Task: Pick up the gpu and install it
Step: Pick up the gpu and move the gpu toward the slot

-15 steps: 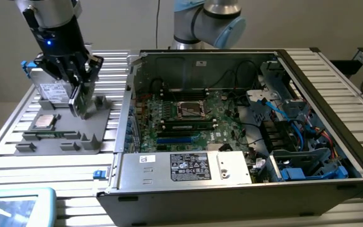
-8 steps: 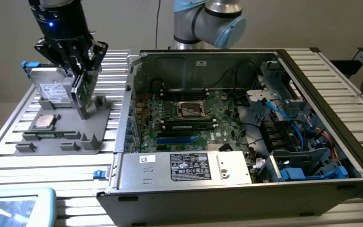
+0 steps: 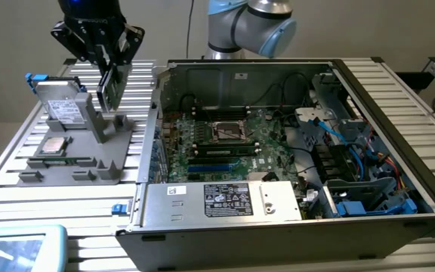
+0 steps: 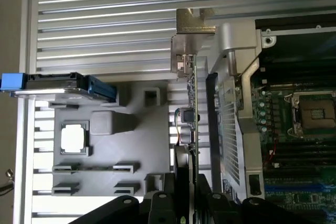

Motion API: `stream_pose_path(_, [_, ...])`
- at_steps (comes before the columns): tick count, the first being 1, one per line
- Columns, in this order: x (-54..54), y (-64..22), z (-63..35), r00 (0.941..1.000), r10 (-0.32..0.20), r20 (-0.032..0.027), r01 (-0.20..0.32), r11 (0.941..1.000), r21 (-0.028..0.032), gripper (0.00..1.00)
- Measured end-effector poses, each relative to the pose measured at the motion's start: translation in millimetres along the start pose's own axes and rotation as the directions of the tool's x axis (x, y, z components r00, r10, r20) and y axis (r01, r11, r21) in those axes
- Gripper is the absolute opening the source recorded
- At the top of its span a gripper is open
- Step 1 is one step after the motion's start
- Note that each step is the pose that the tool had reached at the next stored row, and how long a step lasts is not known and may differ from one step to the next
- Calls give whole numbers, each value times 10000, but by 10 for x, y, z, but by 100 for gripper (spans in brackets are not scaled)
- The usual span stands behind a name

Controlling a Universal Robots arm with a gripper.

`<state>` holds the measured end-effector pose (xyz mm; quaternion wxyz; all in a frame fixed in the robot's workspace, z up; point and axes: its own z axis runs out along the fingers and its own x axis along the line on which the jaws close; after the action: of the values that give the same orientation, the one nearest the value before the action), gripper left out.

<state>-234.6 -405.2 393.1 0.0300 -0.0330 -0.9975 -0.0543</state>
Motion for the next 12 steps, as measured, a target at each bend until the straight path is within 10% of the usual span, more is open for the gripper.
stream_pose_path(12, [-514, 60, -252, 10000, -1, 1, 1, 10000, 0, 27])
